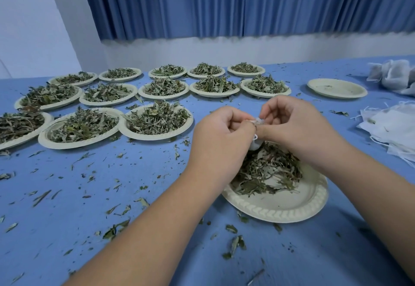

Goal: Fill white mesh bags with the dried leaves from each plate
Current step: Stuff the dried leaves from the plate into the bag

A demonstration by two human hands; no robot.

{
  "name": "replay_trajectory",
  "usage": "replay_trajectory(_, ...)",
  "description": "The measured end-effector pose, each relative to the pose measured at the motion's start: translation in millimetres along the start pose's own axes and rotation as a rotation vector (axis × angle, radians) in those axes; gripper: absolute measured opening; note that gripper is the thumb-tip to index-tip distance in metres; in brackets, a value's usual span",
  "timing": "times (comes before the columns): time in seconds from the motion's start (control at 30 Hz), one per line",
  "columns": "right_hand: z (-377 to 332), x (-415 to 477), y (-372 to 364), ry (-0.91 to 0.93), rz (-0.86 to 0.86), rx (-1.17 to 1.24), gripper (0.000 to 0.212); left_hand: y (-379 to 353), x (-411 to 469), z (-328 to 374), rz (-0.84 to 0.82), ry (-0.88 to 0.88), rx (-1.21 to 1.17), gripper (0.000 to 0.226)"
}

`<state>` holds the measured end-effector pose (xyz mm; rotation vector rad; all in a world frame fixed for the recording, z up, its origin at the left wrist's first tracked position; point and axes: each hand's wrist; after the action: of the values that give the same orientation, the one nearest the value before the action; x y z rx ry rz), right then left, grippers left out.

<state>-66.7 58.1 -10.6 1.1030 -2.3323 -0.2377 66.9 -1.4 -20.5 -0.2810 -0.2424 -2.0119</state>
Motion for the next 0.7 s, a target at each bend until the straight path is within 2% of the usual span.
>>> replay_trajectory(0.1,-2.3,7.1,-3.3,-0.014,-0.004,-0.186,0.017,-1.1,-1.4,2.1,0.019,-0.040,0.053,0.020)
replay_trajectory(0.23,-10.8,15.4,-15.8,0.111,-0.054,-0.499,0.018,-1.8,-2.8,3.2,0.033,-0.103,0.129,0.021)
replay_trajectory(0.33,-17.3,18.5,-9.1,0.062,-0.162,-0.372,0.013,6.5,3.2,0.9,0.074,-0.110,0.128,0.021)
replay_trajectory(0.4,-21.3,19.5,0.8,0.020,-0.295,-0.235,0.021,11.1,6.9,0.3,0.101,-0.113,0.122,0.021)
replay_trajectory(0.47,-23.8,21.2,8.9,0.023,-0.355,-0.194,0.023,12.4,8.6,0.1,0.109,-0.109,0.106,0.022)
replay_trajectory(0.63,-19.5,18.4,22.5,0.073,-0.280,-0.286,0.040,17.1,14.1,-0.9,0.158,-0.138,0.147,0.023)
replay_trajectory(0.7,-13.2,13.0,27.8,0.068,-0.219,-0.343,0.034,24.0,19.9,-0.5,0.205,-0.157,0.164,0.022)
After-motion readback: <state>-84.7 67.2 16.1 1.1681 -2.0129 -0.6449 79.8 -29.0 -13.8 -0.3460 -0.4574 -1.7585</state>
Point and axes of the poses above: each hand's wrist, its own x-axis towards the middle knuckle, its own y-axis out of the back of the hand, z = x × y, and after that the axes turned 6 degrees about z, right-handed
